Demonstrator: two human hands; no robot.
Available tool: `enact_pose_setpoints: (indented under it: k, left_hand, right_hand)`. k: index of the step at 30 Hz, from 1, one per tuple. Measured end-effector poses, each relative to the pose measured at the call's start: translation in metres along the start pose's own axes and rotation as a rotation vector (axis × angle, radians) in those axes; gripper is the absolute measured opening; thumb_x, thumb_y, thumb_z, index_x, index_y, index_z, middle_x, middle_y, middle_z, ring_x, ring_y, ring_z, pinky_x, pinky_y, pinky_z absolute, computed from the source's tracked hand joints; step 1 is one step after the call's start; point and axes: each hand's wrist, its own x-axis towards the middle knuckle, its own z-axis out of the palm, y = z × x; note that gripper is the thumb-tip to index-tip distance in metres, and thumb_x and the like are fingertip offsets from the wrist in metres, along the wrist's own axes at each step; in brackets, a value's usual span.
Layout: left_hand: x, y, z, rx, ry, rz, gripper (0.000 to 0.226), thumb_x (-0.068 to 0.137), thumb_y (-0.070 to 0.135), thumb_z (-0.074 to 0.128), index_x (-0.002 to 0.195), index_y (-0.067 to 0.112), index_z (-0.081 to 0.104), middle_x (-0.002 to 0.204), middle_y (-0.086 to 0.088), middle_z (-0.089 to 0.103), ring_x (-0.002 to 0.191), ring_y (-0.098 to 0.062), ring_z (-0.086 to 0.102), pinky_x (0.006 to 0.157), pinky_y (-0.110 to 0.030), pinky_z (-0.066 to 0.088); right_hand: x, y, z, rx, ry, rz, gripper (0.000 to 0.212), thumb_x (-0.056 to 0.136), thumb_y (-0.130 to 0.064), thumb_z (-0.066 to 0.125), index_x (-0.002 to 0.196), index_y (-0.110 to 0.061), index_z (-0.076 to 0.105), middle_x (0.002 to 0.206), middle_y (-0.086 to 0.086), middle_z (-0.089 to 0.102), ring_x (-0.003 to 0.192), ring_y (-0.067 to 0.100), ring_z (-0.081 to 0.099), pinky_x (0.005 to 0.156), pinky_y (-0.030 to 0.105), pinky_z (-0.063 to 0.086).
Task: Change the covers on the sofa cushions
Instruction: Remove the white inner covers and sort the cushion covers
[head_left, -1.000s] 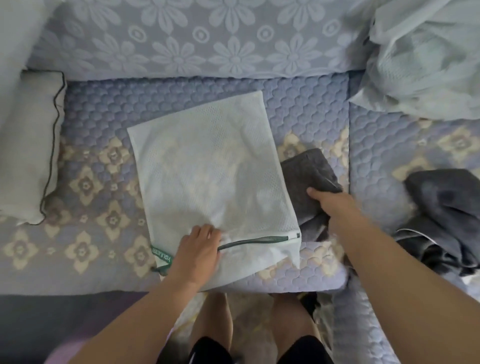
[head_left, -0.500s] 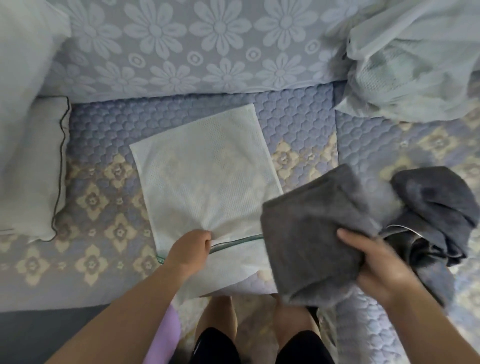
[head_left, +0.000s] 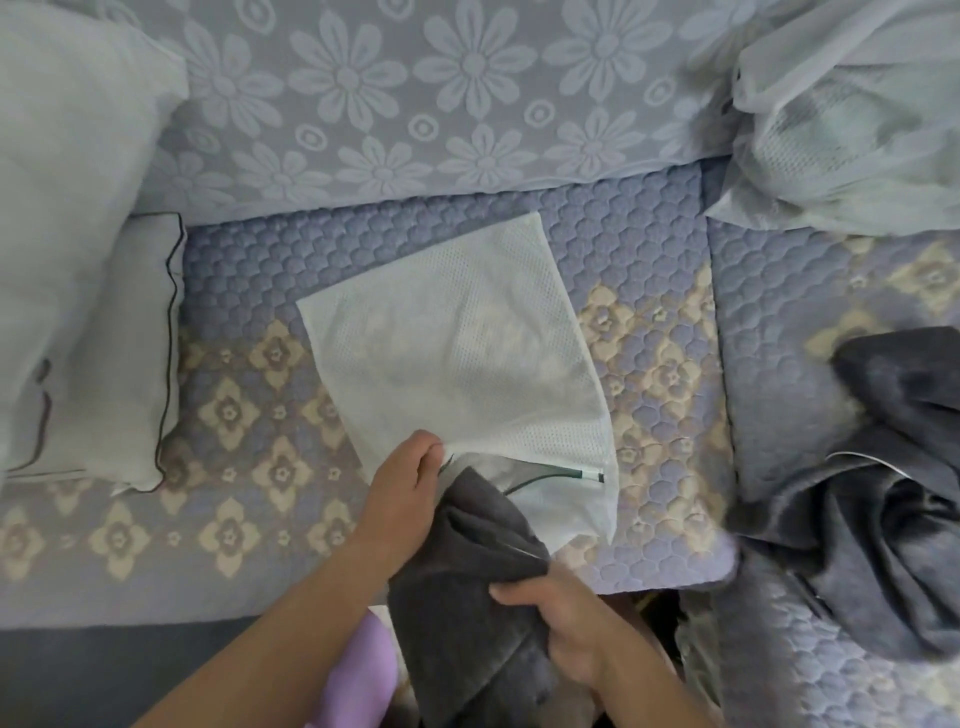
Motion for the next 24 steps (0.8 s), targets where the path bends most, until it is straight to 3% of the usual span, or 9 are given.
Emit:
enact_pose_setpoints:
  k: [3, 6, 8, 11, 14, 18, 21, 24]
  left_hand:
    - [-0.004, -0.016, -0.006, 0.067, -0.033, 0.078, 0.025, 0.107, 0.023, 0.043, 0.083, 0.027, 0.050, 0.076, 0.008, 0.057, 0.071, -0.009, 0.055, 0.071, -0.031, 0.046]
    - [-0.009, -0.034, -0.018, 0.274, -0.040, 0.157, 0.026, 0.104, 0.046, 0.036, 0.087, 0.031, 0.049, 0.068, 0.005, 0.058, 0.063, -0.019, 0.057, 0.061, -0.041, 0.049]
    - [-0.013, -0.040, -0.025, 0.399, -0.039, 0.192, 0.028, 0.098, 0.049, 0.052, 0.092, 0.022, 0.056, 0.063, 0.006, 0.056, 0.056, -0.019, 0.056, 0.053, -0.036, 0.045]
    - [-0.019, -0.046, -0.027, 0.632, -0.037, 0.230, 0.035, 0.073, 0.021, 0.088, 0.099, 0.019, 0.064, 0.069, 0.003, 0.064, 0.059, -0.022, 0.063, 0.053, -0.033, 0.049]
    - [-0.020, -0.053, -0.029, 0.463, 0.108, -0.047, 0.034, 0.073, -0.001, 0.076, 0.100, 0.014, 0.061, 0.087, -0.004, 0.063, 0.079, -0.028, 0.061, 0.066, -0.038, 0.049]
    - [-0.027, -0.058, -0.024, 0.323, 0.265, -0.386, 0.024, 0.082, 0.001, 0.063, 0.101, 0.010, 0.052, 0.100, -0.011, 0.055, 0.084, -0.031, 0.054, 0.067, -0.040, 0.043]
    - [-0.036, -0.048, -0.015, 0.137, 0.244, -0.391, 0.017, 0.089, 0.004, 0.057, 0.095, 0.015, 0.046, 0.097, -0.008, 0.053, 0.078, -0.027, 0.053, 0.067, -0.040, 0.042]
    - [-0.048, -0.027, -0.010, 0.010, 0.298, -0.242, 0.018, 0.095, 0.006, 0.055, 0.094, 0.021, 0.045, 0.086, 0.003, 0.051, 0.075, -0.014, 0.053, 0.065, -0.032, 0.038]
  right_hand:
    - [0.011, -0.022, 0.005, -0.028, 0.013, -0.037, 0.042, 0.082, 0.002, 0.072, 0.124, -0.003, 0.067, 0.119, 0.023, 0.069, 0.113, 0.039, 0.066, 0.106, 0.053, 0.047]
    - [0.018, -0.044, 0.001, 0.096, 0.176, -0.097, 0.041, 0.083, -0.007, 0.075, 0.123, -0.005, 0.066, 0.112, 0.019, 0.073, 0.109, 0.036, 0.068, 0.099, 0.050, 0.053]
    - [0.017, -0.051, -0.005, 0.207, 0.261, -0.101, 0.038, 0.083, -0.009, 0.076, 0.119, -0.007, 0.068, 0.107, 0.017, 0.075, 0.108, 0.036, 0.068, 0.095, 0.051, 0.054]
    - [0.013, -0.048, -0.007, 0.324, 0.277, -0.088, 0.035, 0.085, -0.011, 0.075, 0.119, -0.008, 0.068, 0.110, 0.019, 0.074, 0.109, 0.038, 0.067, 0.093, 0.055, 0.054]
    - [0.013, -0.038, -0.004, 0.420, 0.264, -0.130, 0.041, 0.086, -0.015, 0.073, 0.126, -0.008, 0.063, 0.116, 0.021, 0.071, 0.112, 0.039, 0.066, 0.092, 0.056, 0.054]
    - [0.020, -0.033, 0.008, 0.585, 0.186, -0.232, 0.050, 0.087, -0.021, 0.067, 0.134, -0.005, 0.058, 0.126, 0.022, 0.066, 0.118, 0.041, 0.062, 0.092, 0.056, 0.054]
    - [0.025, -0.037, 0.020, 0.651, 0.113, -0.337, 0.043, 0.095, -0.023, 0.058, 0.134, -0.004, 0.057, 0.129, 0.018, 0.066, 0.117, 0.032, 0.066, 0.089, 0.049, 0.058]
    - [0.031, -0.039, 0.031, 0.573, 0.065, -0.336, 0.037, 0.097, -0.008, 0.054, 0.134, -0.001, 0.056, 0.131, 0.018, 0.065, 0.122, 0.033, 0.062, 0.101, 0.049, 0.049]
